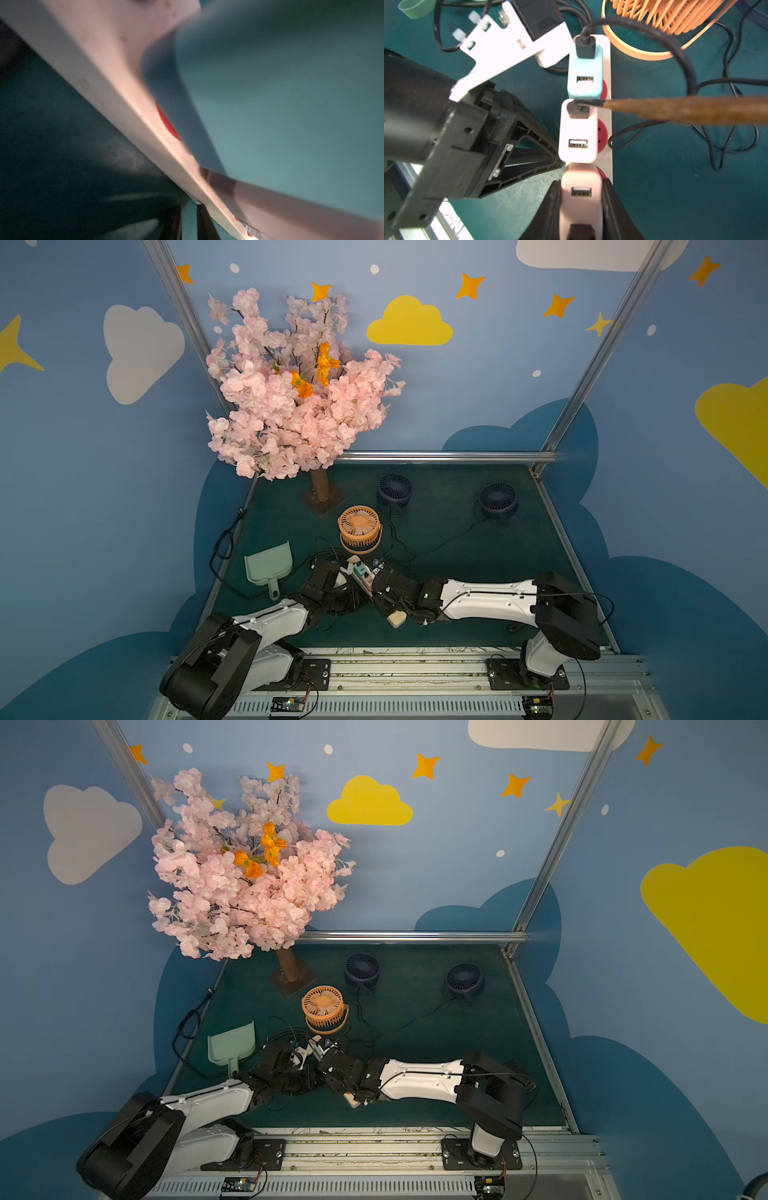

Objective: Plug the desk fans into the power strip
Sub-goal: Insert the plug into the socket.

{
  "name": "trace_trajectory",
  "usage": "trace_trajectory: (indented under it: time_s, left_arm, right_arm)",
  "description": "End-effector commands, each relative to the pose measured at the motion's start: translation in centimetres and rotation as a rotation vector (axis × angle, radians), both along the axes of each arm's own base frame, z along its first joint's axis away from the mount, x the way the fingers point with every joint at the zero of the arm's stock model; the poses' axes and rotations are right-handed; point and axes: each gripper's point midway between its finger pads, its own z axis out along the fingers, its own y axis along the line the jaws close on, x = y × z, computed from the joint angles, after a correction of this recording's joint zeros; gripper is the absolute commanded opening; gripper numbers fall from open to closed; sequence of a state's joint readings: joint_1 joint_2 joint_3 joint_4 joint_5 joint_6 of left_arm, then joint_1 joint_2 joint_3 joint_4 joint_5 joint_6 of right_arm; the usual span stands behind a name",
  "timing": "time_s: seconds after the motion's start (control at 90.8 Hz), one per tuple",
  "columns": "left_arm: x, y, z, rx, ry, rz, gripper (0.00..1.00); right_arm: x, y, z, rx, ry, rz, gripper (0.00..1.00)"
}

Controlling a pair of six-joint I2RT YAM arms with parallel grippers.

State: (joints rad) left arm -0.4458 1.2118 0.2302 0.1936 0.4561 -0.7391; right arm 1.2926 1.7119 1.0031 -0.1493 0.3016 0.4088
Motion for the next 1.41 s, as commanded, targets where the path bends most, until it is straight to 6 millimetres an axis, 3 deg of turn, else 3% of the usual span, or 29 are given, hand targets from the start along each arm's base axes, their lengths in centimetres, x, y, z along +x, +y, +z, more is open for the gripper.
trace_trajectory:
  time_s: [0.0,0.121,0.286,0.54,0.683,1.399]
  left_arm:
    - [0.7,-1.5,1.5,-0.044,-0.059,-0.062,0.2]
    - [0.7,-1.4,1.5,-0.041,-0.058,-0.06,0.19]
    - [0.8,-1.5,1.6,-0.043,-0.059,-0.063,0.19]
    - [0.8,-1.5,1.5,-0.039,-0.062,-0.062,0.19]
    - [0.8,-1.5,1.5,-0.04,-0.065,-0.066,0.19]
    - [1.0,-1.5,1.8,-0.041,-0.073,-0.062,0.19]
  right_arm:
    - [-5.7,-13.1,-11.6,-0.594,0.219,0.026,0.0]
    - [-6.3,-13.9,-12.3,-0.595,0.253,0.003,0.0]
    - [-5.7,-14.4,-12.9,-0.595,0.309,-0.049,0.0]
    - [-7.6,-16.4,-13.8,-0.649,0.334,-0.076,0.0]
    - [-7.3,-16.4,-14.4,-0.696,0.347,-0.071,0.0]
    - [-10.3,-18.7,-14.3,-0.756,0.411,-0.154,0.0]
